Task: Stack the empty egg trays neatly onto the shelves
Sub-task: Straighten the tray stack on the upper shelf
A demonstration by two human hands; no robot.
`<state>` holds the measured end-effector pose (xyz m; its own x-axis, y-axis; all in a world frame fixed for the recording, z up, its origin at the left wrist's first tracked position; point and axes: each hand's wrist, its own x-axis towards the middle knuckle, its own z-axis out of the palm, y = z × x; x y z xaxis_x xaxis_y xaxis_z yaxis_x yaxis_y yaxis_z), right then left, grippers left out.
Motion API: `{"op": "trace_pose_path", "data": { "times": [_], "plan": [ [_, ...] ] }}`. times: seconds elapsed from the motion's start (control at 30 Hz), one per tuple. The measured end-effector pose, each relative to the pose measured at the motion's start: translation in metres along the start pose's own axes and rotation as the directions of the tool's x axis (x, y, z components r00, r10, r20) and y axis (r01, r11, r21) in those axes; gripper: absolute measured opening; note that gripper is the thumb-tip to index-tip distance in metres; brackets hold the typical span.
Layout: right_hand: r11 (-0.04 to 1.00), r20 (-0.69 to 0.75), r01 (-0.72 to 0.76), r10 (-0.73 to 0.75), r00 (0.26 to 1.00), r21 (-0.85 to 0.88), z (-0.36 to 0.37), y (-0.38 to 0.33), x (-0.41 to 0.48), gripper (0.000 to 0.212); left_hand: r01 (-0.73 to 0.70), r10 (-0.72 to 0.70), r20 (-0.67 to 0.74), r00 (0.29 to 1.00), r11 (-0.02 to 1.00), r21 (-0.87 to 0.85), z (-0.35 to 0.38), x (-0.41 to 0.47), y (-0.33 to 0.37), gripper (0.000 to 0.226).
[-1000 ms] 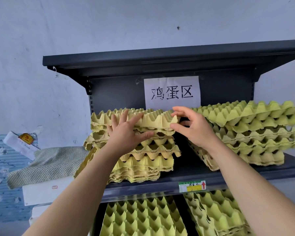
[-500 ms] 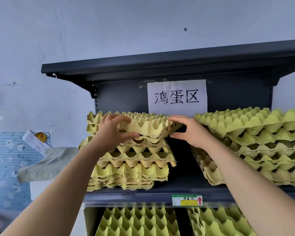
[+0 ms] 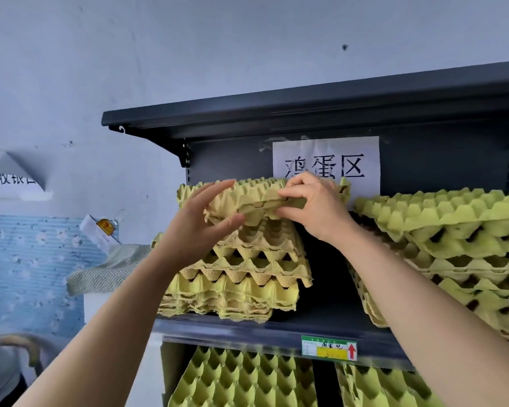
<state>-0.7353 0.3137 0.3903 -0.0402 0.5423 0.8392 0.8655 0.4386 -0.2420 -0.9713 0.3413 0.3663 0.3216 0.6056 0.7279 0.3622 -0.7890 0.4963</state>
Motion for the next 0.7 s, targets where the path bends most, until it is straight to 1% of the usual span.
{"op": "trace_pose_path", "data": {
  "times": [0.07,0.13,0.23,0.3,0.37,0.4,0.47,0.5,0.57,0.63,0.7],
  "plan": [
    [0.997,-0.048,0.050,-0.054,0.997,-0.067,0.011,-0.015,0.000,0.035,-0.007,0.007,-0.015,1.000,1.000,-0.011,-0.010,-0.001,-0.011,0.059],
    [0.995,-0.066,0.067,-0.072,0.995,-0.077,0.025,-0.028,0.000,0.034,-0.011,0.010,-0.037,0.999,0.999,-0.032,-0.020,-0.001,-0.023,0.050],
    [0.992,-0.011,0.123,-0.123,0.992,-0.033,0.046,-0.036,-0.001,0.036,-0.028,0.024,-0.106,0.994,0.999,-0.043,-0.038,-0.002,-0.046,0.022],
    [0.989,0.050,0.131,-0.127,0.991,-0.071,0.051,-0.034,-0.004,0.047,0.010,-0.011,-0.127,0.992,1.000,-0.013,-0.051,-0.003,-0.059,0.021],
    [0.990,0.074,0.033,-0.023,0.997,-0.139,0.049,-0.024,-0.008,0.060,0.092,-0.095,-0.120,0.988,0.995,-0.033,-0.061,-0.004,-0.073,0.019],
    [0.980,0.064,-0.019,0.032,0.997,-0.196,0.046,-0.016,-0.011,0.061,0.122,-0.127,-0.110,0.986,0.991,-0.051,-0.063,-0.004,-0.080,0.018],
    [0.943,0.063,-0.136,0.162,0.985,-0.302,0.042,-0.001,-0.015,0.059,0.117,-0.127,-0.100,0.987,0.988,-0.098,-0.064,-0.003,-0.092,0.019],
    [0.932,0.082,-0.212,0.245,0.966,-0.294,0.041,0.002,-0.017,0.059,0.101,-0.112,-0.095,0.989,0.988,-0.119,-0.064,-0.004,-0.095,0.018],
    [0.922,0.117,-0.338,0.362,0.925,-0.187,0.042,0.001,-0.020,0.055,0.069,-0.083,-0.088,0.993,0.987,-0.148,-0.064,-0.004,-0.099,0.015],
    [0.929,0.089,-0.346,0.359,0.929,-0.131,0.042,-0.003,-0.021,0.045,0.054,-0.073,-0.096,0.993,0.981,-0.186,-0.065,-0.003,-0.103,0.015],
    [0.937,0.008,-0.324,0.328,0.945,-0.131,0.038,-0.010,-0.022,0.038,0.050,-0.071,-0.088,0.994,0.975,-0.219,-0.067,-0.001,-0.108,0.016]
  ]
}}
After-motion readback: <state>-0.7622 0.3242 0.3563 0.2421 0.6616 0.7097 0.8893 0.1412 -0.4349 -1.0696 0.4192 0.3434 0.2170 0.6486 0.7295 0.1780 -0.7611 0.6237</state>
